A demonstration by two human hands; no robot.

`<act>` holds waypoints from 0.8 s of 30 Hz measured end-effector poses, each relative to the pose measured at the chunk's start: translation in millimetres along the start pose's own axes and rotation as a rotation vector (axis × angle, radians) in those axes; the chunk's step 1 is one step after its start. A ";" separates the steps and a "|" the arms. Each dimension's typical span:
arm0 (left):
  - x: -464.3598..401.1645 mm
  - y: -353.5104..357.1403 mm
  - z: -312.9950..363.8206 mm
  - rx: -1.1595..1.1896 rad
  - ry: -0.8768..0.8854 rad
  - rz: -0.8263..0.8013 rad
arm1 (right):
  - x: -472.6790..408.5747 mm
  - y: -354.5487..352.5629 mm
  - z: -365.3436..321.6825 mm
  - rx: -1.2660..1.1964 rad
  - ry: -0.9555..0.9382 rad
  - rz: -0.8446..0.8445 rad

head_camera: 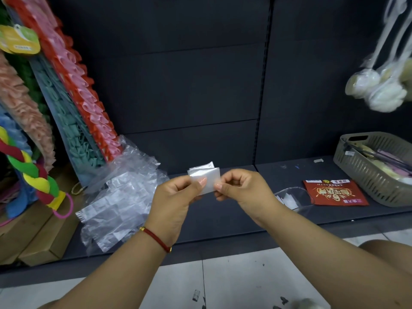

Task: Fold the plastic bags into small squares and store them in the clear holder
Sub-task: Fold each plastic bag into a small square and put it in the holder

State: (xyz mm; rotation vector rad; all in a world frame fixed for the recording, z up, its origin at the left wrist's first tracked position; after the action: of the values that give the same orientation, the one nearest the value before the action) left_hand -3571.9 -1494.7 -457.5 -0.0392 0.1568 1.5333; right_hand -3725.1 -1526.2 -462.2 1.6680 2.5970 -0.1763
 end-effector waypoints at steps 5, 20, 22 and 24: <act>0.6 -3.6 8.3 -0.122 0.106 0.081 | 1.0 2.2 0.5 0.085 0.012 0.002; 2.4 16.7 -6.2 -0.151 -0.023 0.203 | 3.7 4.0 -4.6 0.247 -0.075 0.221; -1.5 21.5 -15.9 -0.096 -0.089 0.168 | 6.4 5.0 -2.2 0.288 -0.075 0.237; -2.6 24.5 -18.2 -0.201 -0.095 0.170 | 8.7 7.1 -1.3 0.330 -0.082 0.247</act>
State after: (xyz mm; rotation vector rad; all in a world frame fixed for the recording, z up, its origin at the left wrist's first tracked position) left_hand -3597.8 -1498.6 -473.4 -0.1149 -0.0720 1.7129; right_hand -3722.2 -1515.3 -462.3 2.0151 2.3739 -0.6762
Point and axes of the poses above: each hand's wrist, its own x-axis away from the middle knuckle, its own y-axis out of the palm, z = x × y, the point moved 8 cm from there along -x, towards the middle knuckle, and after that the axes turned 9 degrees about -z, right-handed, at the moved point
